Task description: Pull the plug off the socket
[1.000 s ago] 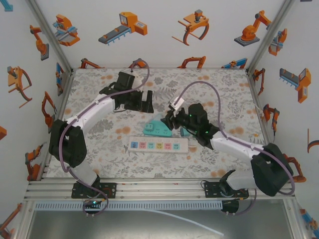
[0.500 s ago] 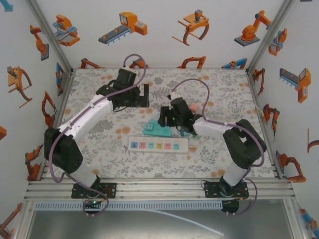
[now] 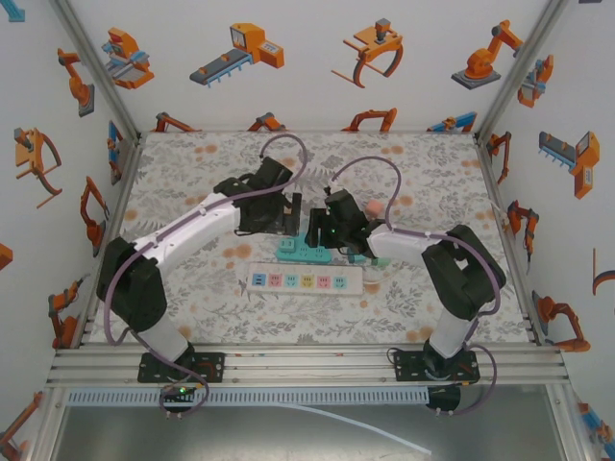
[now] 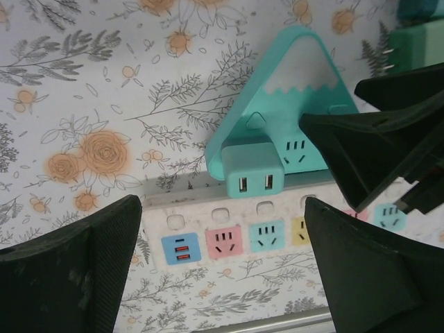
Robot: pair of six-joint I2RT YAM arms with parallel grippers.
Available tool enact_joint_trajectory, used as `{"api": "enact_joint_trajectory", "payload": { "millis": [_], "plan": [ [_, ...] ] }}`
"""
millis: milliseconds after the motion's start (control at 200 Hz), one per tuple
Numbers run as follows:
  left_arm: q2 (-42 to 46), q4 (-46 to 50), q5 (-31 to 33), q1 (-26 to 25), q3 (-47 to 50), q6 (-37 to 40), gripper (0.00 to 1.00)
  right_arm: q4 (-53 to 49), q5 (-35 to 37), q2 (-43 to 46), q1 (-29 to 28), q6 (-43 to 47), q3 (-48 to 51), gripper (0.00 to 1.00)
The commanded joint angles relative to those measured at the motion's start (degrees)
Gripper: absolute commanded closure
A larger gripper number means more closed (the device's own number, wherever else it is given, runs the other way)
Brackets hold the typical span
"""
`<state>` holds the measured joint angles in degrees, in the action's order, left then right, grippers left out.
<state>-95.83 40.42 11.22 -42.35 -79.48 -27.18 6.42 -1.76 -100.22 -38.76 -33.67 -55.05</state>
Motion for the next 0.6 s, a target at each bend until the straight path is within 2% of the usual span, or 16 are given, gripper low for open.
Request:
{"api": "enact_joint_trajectory", "payload": {
  "millis": [0, 200, 295, 451, 596],
  "plan": [
    [-2.99, 2.82, 4.24, -2.31, -0.47, -0.92, 0.09, -1.81, 4.15, -2.14, 0.01, -0.96, 0.37, 0.40],
    [-7.56, 1.30, 5.71, -4.62, -1.52, -3.20, 0.10, -1.32, 5.03, -3.54, 0.08, -1.86, 0.91, 0.40],
    [-10.10, 0.20, 5.61, -4.92, -1.51, -3.28, 0.16, -1.23, 4.21, -4.27, 0.02, -2.84, 0.82, 0.40],
    [-11.75, -1.34, 6.10, -4.89, -1.09, -3.55, 0.31, -1.40, 4.04, -4.45, 0.02, -4.11, 1.15, 0.41],
    [-11.48, -3.43, 7.73, -4.74, -0.32, -3.45, 0.31, -1.28, 3.72, -4.28, 0.03, -4.26, 1.61, 0.41]
  ]
}}
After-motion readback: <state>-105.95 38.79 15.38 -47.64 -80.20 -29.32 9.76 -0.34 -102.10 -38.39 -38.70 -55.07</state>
